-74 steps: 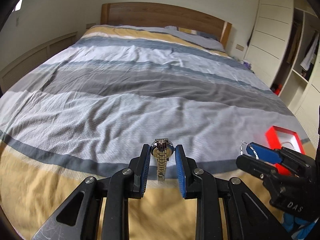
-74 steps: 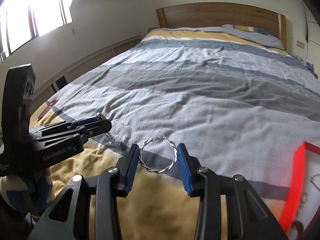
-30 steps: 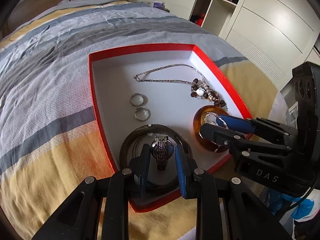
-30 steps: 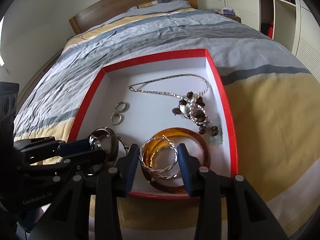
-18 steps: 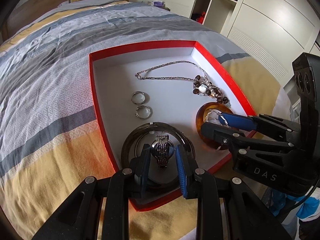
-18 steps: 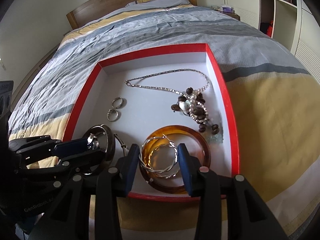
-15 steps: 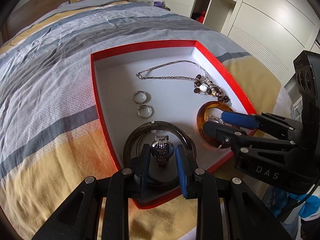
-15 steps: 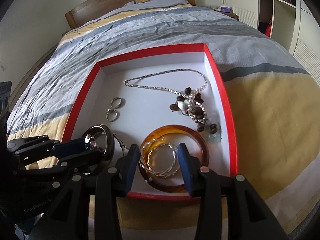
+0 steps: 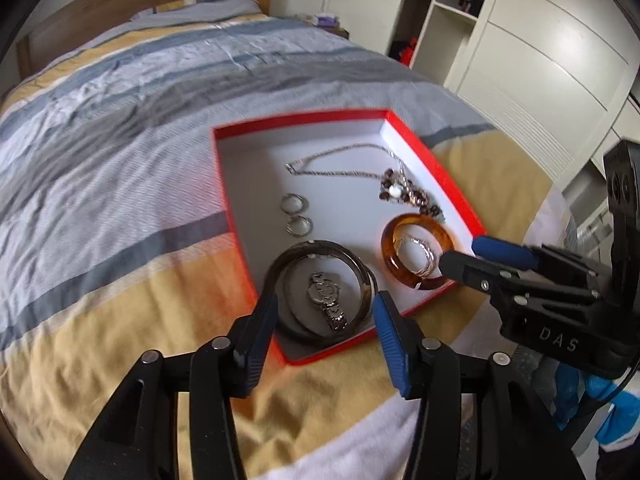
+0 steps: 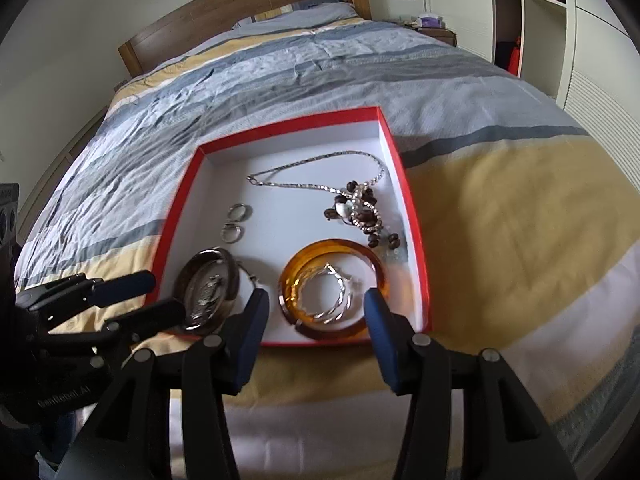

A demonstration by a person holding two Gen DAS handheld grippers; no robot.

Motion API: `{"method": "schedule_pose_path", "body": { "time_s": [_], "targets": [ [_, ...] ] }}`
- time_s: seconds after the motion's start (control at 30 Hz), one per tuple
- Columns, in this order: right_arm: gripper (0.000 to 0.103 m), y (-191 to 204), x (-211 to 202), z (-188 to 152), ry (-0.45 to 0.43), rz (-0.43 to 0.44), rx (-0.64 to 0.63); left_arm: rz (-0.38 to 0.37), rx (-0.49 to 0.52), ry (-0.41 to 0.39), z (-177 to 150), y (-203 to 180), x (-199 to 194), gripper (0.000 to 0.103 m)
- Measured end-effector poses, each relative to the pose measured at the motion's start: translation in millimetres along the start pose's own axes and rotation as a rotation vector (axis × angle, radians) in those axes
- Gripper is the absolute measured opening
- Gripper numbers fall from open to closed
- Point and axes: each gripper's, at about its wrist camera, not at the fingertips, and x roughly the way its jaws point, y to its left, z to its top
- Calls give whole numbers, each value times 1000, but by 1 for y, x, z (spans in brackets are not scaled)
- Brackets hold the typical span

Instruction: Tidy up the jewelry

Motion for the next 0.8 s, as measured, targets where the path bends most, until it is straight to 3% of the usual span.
{"method": "schedule_pose_path", "body": {
  "time_s": [0.37, 0.6, 0.8],
  "targets": [
    [54, 58, -55, -27, -36, 32, -57, 191, -100, -121, -28, 16, -99, 83],
    [66, 88, -86, -47, -59, 45, -89, 289, -152, -183, -62, 25, -158, 96],
    [69, 114, -114, -58, -96, 53, -136, 360, -203, -250, -90, 37, -207, 102]
  ]
}}
